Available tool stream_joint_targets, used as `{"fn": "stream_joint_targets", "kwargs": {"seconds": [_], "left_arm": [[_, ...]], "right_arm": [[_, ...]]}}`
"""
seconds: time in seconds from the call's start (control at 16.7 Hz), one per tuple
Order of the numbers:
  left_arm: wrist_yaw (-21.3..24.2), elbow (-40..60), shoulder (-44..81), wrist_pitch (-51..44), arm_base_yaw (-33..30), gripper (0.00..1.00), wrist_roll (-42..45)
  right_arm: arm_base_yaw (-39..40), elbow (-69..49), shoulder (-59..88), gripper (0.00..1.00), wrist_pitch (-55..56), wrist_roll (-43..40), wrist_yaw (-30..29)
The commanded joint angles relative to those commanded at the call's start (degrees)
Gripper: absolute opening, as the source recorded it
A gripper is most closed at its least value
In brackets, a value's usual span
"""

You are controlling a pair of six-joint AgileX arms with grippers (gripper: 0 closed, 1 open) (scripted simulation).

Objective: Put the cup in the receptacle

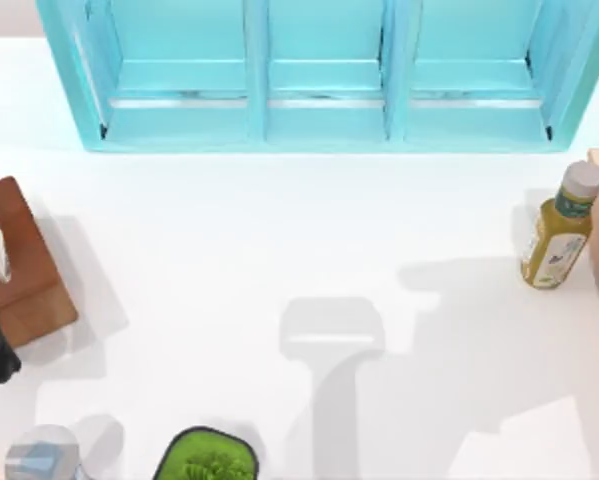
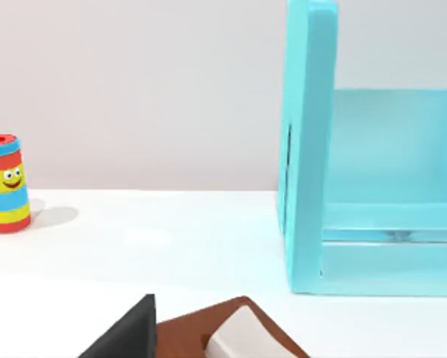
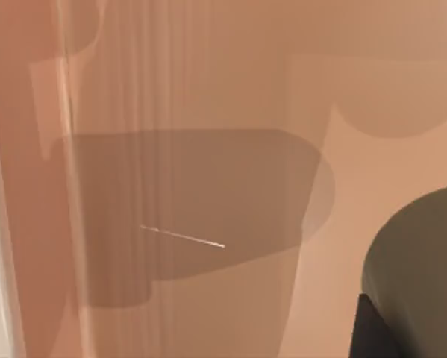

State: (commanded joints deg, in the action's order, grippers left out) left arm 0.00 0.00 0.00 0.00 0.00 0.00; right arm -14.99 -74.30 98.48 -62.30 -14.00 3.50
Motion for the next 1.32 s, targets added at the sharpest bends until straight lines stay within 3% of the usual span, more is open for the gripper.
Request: {"fn": "stream_joint_targets", "kwargs": {"seconds": [0.18,0.96,1.32], "left_arm": [[0.0,0.0,0.0,0.0,0.0,1.0,0.0],[0.0,0.0,0.0,0.0,0.0,1.0,0.0],[0.0,0.0,0.0,0.0,0.0,1.0,0.0]], "right_arm": [[0.0,0.0,0.0,0.0,0.0,0.0,0.0],[0.0,0.0,0.0,0.98,0.0,0.0,0.0],[0.0,0.0,0.0,1.0,0.0,0.0,0.0]]}}
